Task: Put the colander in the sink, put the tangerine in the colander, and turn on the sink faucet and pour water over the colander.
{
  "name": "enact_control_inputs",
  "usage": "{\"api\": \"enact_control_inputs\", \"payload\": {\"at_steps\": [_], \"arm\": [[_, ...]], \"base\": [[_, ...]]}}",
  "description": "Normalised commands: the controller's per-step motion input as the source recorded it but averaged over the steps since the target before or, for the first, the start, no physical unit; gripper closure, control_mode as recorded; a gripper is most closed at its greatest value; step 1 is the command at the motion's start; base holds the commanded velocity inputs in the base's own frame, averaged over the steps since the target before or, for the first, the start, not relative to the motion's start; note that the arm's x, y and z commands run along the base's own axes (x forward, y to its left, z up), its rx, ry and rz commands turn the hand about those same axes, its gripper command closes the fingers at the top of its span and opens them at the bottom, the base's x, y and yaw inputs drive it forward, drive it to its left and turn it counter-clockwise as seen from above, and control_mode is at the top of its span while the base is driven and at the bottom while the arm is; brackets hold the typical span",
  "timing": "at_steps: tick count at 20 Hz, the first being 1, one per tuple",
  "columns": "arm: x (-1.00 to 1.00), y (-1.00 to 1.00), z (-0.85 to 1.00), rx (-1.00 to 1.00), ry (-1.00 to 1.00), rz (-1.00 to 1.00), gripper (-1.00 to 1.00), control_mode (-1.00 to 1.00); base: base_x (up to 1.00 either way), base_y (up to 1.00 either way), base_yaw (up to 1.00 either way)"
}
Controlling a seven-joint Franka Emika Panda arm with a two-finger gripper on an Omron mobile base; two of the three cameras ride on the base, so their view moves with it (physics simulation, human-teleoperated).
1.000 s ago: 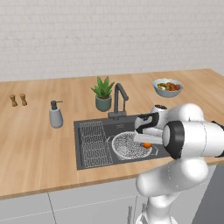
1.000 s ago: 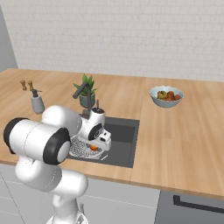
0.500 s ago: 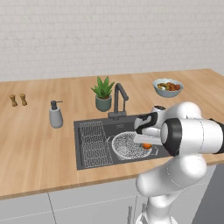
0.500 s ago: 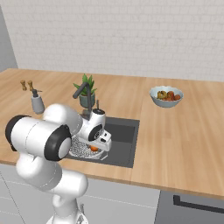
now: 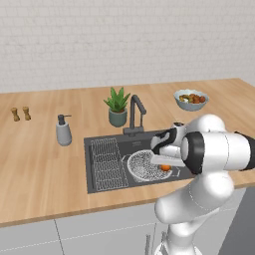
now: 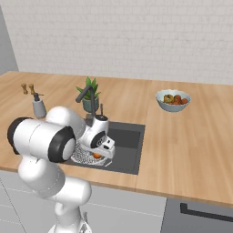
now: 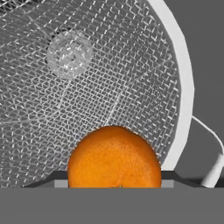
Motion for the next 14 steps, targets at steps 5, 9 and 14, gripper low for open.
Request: {"api": "enact_control_inputs", "payload": {"at_steps": [5, 9, 14], "arm": [[0.02, 0.04, -0.04, 0.0, 0.0, 0.0, 1.0, -1.0], [0.06, 0.07, -0.09, 0.0, 0.0, 0.0, -1.0, -1.0], [0.04, 0.03, -0.01, 0.0, 0.0, 0.0, -1.0, -1.0]], "base": [[0.0, 0.0, 0.0], [0.0, 0.0, 0.0], [0.0, 0.0, 0.0]]}}
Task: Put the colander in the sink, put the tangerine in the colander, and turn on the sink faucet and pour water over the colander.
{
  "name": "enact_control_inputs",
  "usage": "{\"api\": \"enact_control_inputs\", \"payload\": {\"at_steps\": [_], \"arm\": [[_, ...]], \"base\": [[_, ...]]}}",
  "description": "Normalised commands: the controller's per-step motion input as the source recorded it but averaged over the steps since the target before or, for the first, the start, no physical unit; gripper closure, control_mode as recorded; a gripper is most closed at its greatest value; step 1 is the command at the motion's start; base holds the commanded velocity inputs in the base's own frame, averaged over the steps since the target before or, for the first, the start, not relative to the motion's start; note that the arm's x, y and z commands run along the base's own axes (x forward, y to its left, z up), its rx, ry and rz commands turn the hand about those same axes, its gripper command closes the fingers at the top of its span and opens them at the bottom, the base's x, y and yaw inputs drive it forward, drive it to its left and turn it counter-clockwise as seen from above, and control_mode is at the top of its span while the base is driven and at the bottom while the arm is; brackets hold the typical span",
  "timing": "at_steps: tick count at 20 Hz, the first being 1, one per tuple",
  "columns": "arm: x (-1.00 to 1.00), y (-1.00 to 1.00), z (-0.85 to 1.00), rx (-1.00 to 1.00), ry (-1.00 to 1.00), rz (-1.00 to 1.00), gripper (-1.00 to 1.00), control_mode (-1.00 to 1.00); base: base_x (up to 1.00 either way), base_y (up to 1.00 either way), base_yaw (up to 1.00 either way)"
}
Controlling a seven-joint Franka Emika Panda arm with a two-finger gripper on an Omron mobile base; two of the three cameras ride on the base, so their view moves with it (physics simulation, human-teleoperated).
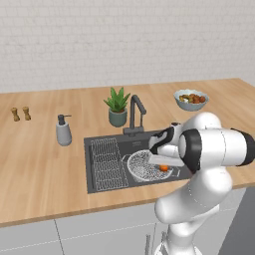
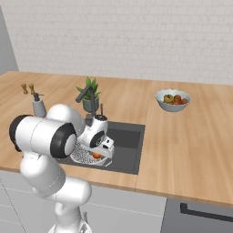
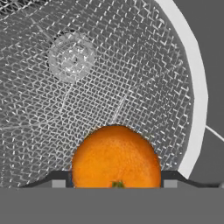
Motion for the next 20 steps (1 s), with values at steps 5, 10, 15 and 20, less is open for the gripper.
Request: {"api": "enact_control_inputs", "payload": {"at_steps": [5, 10, 15, 20], "arm": [[0.0, 0.0, 0.0, 0.0, 0.0, 0.0, -1.0, -1.0], [0.0, 0.0, 0.11, 0.0, -0.03, 0.0, -1.0, -1.0], [0.0, -0.11, 0.51, 0.0, -0.09, 0.0, -1.0, -1.0], [-0.04, -0.14, 0.55, 0.0, -0.25, 0.03, -1.0, -1.0]], "base": [[0.0, 0.0, 0.0], [0.0, 0.0, 0.0], [0.0, 0.0, 0.0], [0.0, 0.0, 0.0]]}}
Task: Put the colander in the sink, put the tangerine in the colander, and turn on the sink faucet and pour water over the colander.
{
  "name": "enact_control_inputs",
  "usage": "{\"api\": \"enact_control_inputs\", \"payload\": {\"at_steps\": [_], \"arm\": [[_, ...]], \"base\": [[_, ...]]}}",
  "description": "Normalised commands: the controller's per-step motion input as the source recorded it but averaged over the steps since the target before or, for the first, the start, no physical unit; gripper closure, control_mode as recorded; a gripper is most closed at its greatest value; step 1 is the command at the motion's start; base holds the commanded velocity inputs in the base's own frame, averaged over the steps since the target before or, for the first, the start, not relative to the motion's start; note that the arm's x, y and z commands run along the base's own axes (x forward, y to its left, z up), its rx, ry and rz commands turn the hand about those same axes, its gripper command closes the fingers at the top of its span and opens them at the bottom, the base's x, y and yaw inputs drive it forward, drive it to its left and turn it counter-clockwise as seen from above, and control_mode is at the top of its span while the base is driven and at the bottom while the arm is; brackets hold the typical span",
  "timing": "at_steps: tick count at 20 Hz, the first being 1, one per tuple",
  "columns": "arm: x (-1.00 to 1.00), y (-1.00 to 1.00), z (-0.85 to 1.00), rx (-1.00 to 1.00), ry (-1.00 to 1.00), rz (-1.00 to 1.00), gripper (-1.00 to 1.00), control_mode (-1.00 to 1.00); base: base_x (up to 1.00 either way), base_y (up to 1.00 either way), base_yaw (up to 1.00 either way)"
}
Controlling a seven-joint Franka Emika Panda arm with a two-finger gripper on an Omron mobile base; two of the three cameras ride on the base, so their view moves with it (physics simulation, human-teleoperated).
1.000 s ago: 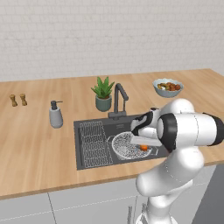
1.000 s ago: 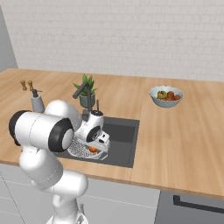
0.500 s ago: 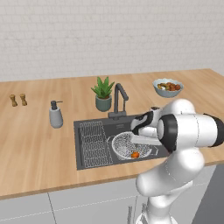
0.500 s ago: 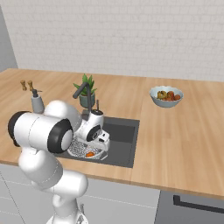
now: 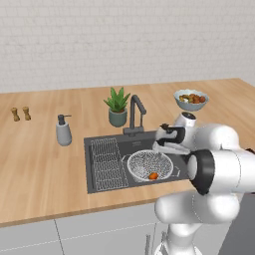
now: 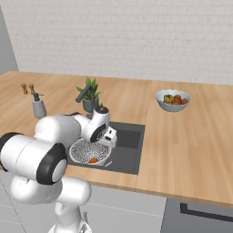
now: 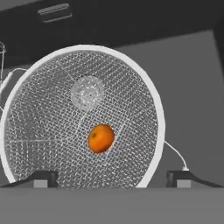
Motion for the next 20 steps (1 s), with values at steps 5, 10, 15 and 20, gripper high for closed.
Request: {"api": "enact_control_inputs", "payload": {"at_steps": [5, 10, 15, 20], "arm": [[0.0, -0.03, 0.48, 0.0, -0.38, 0.07, -1.0, -1.0], [0.0, -0.01, 0.32, 0.0, -0.48, 0.04, -1.0, -1.0], [0.0, 0.0, 0.33, 0.0, -0.42, 0.07, -1.0, -1.0], [0.12, 0.0, 0.32, 0.0, -0.15, 0.08, -1.0, -1.0]], "base": [[0.0, 0.0, 0.0], [0.0, 0.0, 0.0], [0.0, 0.0, 0.0], [0.0, 0.0, 0.0]]}}
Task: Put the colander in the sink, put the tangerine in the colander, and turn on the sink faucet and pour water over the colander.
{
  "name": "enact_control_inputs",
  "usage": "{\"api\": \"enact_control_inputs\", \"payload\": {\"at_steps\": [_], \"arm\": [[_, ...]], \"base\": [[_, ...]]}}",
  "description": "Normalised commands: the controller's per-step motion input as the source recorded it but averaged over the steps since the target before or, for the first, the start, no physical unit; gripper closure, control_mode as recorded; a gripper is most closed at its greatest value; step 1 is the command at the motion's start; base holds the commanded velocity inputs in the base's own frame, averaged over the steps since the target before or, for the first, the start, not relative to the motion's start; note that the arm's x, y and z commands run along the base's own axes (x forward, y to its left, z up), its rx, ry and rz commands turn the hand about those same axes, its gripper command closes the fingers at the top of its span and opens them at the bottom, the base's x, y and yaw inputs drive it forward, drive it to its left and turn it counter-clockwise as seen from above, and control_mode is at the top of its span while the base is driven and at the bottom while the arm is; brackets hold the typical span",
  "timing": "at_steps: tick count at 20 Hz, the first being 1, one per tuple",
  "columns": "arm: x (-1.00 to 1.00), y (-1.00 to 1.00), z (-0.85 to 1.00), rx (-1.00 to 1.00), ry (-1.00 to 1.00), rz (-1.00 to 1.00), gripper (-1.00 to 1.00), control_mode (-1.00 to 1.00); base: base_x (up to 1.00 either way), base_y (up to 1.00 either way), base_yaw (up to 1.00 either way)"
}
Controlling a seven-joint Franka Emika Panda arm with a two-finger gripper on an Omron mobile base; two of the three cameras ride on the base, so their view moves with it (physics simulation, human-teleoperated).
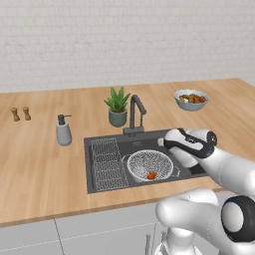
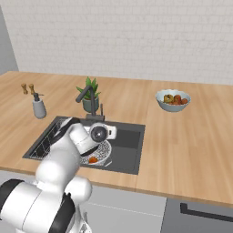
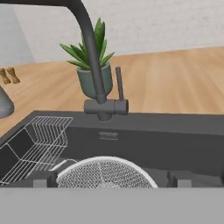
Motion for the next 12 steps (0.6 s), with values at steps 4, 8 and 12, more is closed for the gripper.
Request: {"api": "enact_control_inputs", "payload": {"at_steps": [4, 8, 12], "arm": [[0.12, 0.0, 0.17, 0.0, -0.2, 0.01, -1.0, -1.0], [0.08, 0.0, 0.24, 0.0, -0.32, 0.0, -1.0, -1.0], [0.07, 0.0, 0.05, 0.0, -0.26, 0.0, -1.0, -1.0]], "base": [[0.0, 0.0, 0.0], [0.0, 0.0, 0.0], [0.0, 0.0, 0.0]]}}
